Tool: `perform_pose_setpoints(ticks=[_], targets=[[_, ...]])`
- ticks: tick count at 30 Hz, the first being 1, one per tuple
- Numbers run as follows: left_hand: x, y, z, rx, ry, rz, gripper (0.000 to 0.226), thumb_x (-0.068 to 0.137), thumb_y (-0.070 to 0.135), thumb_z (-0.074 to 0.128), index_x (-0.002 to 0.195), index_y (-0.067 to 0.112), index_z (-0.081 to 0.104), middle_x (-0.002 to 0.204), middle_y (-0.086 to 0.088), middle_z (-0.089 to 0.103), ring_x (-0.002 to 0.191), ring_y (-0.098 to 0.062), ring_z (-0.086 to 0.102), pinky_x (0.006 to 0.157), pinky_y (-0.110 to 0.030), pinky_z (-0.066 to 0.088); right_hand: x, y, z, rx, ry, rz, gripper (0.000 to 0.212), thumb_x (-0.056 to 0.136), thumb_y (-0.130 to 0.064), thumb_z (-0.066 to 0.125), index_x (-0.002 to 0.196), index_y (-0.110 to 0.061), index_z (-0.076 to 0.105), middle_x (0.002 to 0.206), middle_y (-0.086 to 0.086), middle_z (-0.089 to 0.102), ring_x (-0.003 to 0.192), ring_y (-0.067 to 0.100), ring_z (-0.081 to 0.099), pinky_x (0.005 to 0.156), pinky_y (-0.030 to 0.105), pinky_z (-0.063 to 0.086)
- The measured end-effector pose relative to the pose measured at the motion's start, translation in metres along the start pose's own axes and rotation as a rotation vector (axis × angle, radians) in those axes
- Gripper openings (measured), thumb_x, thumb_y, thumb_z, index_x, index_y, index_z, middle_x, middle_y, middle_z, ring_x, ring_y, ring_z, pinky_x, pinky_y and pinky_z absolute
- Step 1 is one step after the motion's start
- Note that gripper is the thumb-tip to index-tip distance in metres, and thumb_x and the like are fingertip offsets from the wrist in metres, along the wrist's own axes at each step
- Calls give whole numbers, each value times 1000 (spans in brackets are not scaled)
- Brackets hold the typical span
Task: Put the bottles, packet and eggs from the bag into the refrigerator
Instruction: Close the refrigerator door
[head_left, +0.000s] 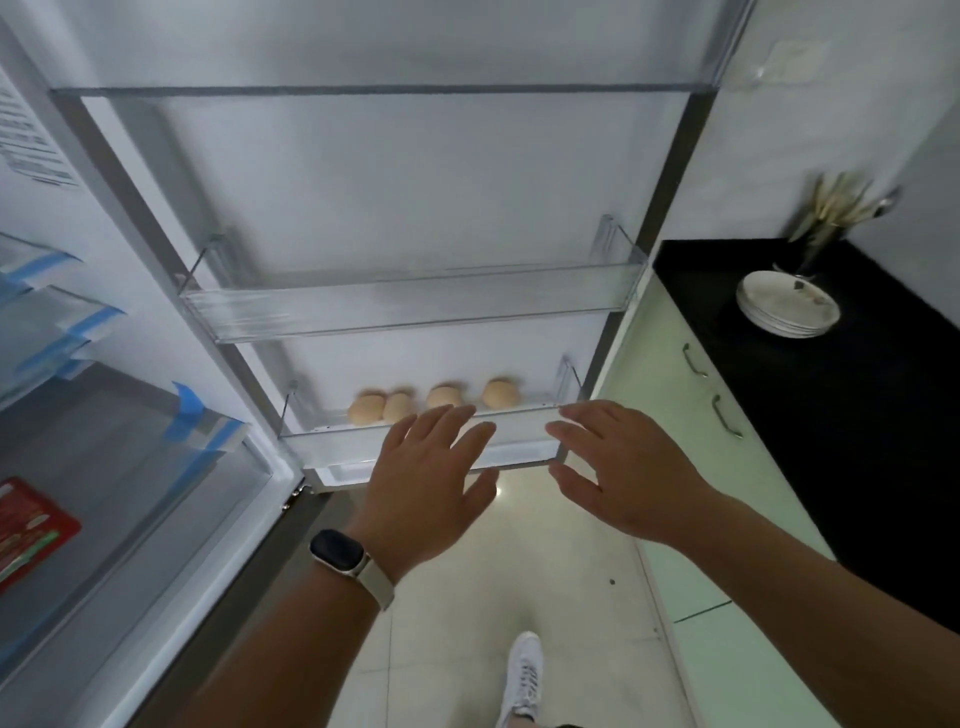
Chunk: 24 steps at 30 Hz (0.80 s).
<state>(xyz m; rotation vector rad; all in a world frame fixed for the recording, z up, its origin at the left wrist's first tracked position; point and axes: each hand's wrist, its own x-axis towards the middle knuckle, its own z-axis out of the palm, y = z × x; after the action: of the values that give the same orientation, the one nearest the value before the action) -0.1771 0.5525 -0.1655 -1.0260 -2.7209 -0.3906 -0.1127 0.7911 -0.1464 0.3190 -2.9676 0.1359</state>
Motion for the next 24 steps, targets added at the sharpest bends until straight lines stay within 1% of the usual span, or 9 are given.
perform_pose_setpoints(ticks=[3,6,9,11,15,19,21,24], targets=[[7,21,-2,-24,18,30,46,90,47,45,127,24,61,133,-3,61,122,-28,55,102,-48,44,-18,10,-11,-15,8,31,48,96,-50,40,125,-18,61,128,4,62,118,22,57,95,40,50],[14,43,-4,-26,23,65,46,91,47,45,127,24,61,133,-3,61,122,-28,55,101,-47,43,-34,21,-26,-36,10,90,50,95,-52,36,127,-21,59,129,-1,60,120,18,54,96,38,48],[28,64,-7,-11,29,97,45,91,47,46,126,25,61,132,-2,61,121,-27,56,100,-46,44,-47,37,-38,-55,77,130,47,94,-50,39,123,-22,61,123,-2,64,114,18,59,92,36,48],[40,78,-9,-6,17,113,45,92,47,45,128,25,60,134,-1,60,123,-26,55,102,-46,43,-53,52,-42,-50,74,162,46,94,-51,38,124,-23,60,125,-3,63,117,18,58,94,36,46],[66,115,-9,25,12,125,47,92,49,41,129,26,59,134,-1,61,124,-25,55,104,-44,41,-66,91,-50,-9,38,199,55,95,-57,30,132,-25,55,134,-4,56,127,18,50,103,38,40],[101,159,-1,32,-20,132,49,94,53,36,131,29,55,137,2,57,128,-23,51,107,-43,38,-82,139,-66,19,72,223,58,94,-59,27,133,-26,54,139,-4,54,131,18,47,107,40,37],[122,184,4,50,-12,148,48,94,53,38,133,29,54,137,2,57,129,-22,50,107,-43,38,-90,167,-74,25,92,230,56,94,-58,30,132,-26,55,139,-3,54,131,18,48,107,40,38],[151,224,10,71,21,151,49,94,53,40,134,28,54,138,1,58,128,-24,51,107,-44,38,-99,210,-85,33,126,227,54,94,-56,34,128,-23,58,134,0,58,125,21,53,101,41,43]])
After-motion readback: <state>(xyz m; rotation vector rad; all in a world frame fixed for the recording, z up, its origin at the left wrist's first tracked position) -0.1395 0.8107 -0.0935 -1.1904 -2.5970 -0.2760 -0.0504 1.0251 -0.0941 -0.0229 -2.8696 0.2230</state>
